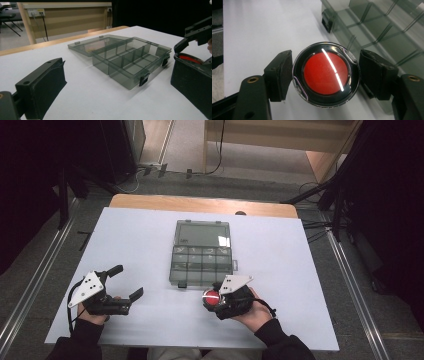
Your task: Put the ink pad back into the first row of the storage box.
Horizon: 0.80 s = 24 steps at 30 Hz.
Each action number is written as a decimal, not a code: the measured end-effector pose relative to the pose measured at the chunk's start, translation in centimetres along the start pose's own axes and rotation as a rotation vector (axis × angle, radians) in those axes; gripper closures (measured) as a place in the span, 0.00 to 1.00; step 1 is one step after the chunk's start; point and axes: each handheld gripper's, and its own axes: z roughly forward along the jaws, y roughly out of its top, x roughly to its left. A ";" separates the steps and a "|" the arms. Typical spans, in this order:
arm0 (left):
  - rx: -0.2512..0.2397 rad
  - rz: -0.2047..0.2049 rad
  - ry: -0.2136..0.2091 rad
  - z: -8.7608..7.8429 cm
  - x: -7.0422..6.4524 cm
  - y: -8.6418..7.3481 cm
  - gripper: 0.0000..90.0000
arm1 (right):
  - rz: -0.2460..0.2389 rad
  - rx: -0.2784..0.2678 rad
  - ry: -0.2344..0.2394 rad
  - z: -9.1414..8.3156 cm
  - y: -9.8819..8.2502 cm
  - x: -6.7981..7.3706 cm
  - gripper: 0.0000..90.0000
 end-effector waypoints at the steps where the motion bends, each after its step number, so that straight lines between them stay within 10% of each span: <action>1: 0.000 0.001 0.000 0.0 0.0 0.0 0.00 | -0.002 -0.003 0.000 0.0 0.2 -0.1 0.34; 24: 0.002 0.004 0.006 -0.1 -0.1 0.0 0.00 | 0.007 -0.049 -0.056 -0.5 3.3 -2.6 0.34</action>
